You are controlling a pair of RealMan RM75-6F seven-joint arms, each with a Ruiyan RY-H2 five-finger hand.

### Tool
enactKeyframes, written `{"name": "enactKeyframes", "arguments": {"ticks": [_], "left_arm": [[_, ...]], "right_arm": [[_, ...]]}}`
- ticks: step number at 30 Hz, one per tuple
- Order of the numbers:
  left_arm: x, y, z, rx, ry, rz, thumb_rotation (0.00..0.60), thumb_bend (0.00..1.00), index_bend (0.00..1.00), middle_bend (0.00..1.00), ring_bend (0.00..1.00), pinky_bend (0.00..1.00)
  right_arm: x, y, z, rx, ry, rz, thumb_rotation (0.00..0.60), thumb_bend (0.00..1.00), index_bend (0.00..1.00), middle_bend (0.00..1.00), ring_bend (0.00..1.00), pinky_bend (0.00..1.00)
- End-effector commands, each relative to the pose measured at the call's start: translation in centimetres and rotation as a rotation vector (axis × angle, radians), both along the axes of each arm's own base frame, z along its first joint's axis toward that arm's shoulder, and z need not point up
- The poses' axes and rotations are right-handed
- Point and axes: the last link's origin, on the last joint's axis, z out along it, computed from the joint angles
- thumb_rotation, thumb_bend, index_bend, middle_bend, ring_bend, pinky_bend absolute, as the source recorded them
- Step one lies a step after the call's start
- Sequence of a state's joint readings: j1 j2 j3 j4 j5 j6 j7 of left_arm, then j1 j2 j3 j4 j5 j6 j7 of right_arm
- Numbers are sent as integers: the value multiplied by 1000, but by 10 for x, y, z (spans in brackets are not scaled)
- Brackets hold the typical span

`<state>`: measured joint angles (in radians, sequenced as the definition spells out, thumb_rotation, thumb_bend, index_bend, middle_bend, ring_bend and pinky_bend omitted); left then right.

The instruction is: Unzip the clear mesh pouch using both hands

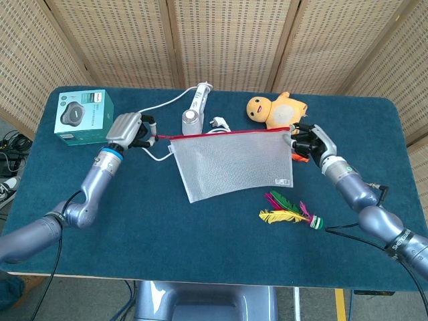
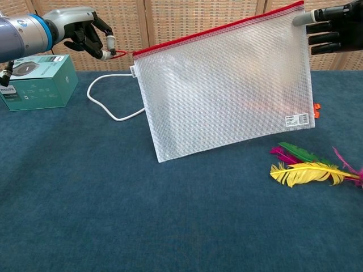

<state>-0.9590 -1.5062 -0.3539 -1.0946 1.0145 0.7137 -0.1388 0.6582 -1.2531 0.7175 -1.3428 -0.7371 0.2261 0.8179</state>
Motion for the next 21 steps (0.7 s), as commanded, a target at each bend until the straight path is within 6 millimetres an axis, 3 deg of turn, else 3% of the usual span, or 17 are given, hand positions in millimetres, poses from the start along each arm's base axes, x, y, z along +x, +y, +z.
{"name": "enactKeyframes", "arguments": {"ticks": [1,5,6,8,9,10,12,13,14,21], "left_arm": [[-1,0,1,-4,-9,6,600,959,969,1000,958,1000],[0,0,0,-5,-16,6,600,930,964,1000,958,1000],[1,0,0,-4,-19,6,600,884,941,1000,958,1000],[1,0,-1,-4,-20,4,600,669,804,1000,958,1000],[1,-1,-1,-5,-17,2,600,434,644,1000,958,1000],[1,-1,-2,-11,-13,1,600,213,425,1000,957,1000],[-2,-2,-1,-27,13,-2,600,11,111,1000,953,1000],[-2,-2,0,-23,17,-4,600,0,18,1000,950,1000],[-3,-2,3,-18,18,-7,600,0,0,1000,948,1000],[-10,-12,27,54,7,-30,600,0,0,1000,945,1000]], "right_arm": [[-2,0,1,-1,5,-5,600,793,811,984,1000,1000],[-3,0,0,-1,4,-10,600,785,804,983,1000,1000],[-2,0,0,-2,0,-11,600,728,781,983,1000,1000],[-2,0,-1,-5,1,-10,600,502,629,979,1000,1000],[-3,0,-1,-11,15,-7,600,252,414,972,1000,1000],[-4,0,-3,-11,36,1,600,117,259,966,1000,1000],[-11,2,-7,12,156,41,600,4,62,955,1000,1000],[-12,2,-7,8,183,48,600,0,30,952,1000,1000],[-14,2,-7,-4,220,57,600,0,7,949,1000,1000],[-27,13,4,-101,517,156,600,0,0,947,1000,1000]]}}
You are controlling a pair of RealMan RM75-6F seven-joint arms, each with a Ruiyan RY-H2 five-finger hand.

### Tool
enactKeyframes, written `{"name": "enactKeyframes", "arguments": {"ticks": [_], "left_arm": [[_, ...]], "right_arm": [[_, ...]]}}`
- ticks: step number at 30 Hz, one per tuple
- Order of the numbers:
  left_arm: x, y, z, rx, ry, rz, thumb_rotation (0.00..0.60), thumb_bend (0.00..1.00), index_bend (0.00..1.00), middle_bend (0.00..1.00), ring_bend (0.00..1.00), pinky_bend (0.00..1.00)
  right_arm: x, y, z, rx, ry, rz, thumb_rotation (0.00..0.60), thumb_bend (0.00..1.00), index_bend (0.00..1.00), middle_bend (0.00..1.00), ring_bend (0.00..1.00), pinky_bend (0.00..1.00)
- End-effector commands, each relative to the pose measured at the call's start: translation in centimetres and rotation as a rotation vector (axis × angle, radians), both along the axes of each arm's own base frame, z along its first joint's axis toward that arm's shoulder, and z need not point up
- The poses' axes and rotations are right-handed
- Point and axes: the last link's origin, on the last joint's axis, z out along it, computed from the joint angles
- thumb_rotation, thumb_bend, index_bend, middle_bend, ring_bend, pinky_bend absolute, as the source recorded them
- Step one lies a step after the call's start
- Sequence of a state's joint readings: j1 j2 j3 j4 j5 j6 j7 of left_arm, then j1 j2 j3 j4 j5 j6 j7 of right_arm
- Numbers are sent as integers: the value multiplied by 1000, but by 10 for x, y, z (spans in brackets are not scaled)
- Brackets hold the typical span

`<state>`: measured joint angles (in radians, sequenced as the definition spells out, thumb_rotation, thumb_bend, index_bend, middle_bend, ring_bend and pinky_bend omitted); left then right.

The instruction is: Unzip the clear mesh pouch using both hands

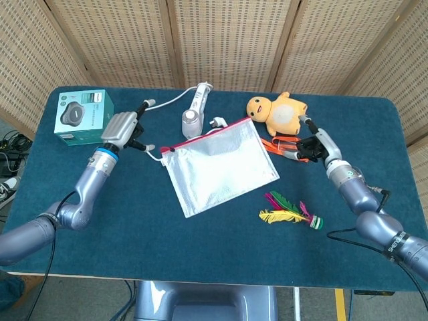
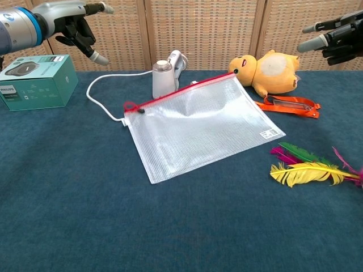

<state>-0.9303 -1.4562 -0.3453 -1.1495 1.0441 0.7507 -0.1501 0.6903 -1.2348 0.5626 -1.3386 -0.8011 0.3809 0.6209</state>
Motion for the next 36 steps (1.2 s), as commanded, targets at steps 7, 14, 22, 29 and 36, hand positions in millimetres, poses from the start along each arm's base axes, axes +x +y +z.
{"name": "enactKeyframes", "arguments": {"ticks": [7,14,22,29,36], "left_arm": [[-39,-38,45,157,52,-43,600,0,0,1000,945,1000],[-93,-100,79,290,187,34,600,0,0,1000,944,1000],[-141,-176,91,264,279,145,600,0,0,449,382,462],[-161,-227,95,251,309,180,600,0,0,0,0,0],[-170,-264,93,247,316,187,600,0,0,0,0,0]], "right_arm": [[-34,34,37,-232,531,191,600,0,44,948,1000,1000],[-72,85,64,-407,931,350,600,0,66,940,1000,1000],[-104,158,77,-455,1194,344,600,0,58,328,330,424],[-118,213,80,-393,1234,284,600,0,0,0,0,0],[-132,248,81,-400,1251,264,600,0,0,0,0,0]]}}
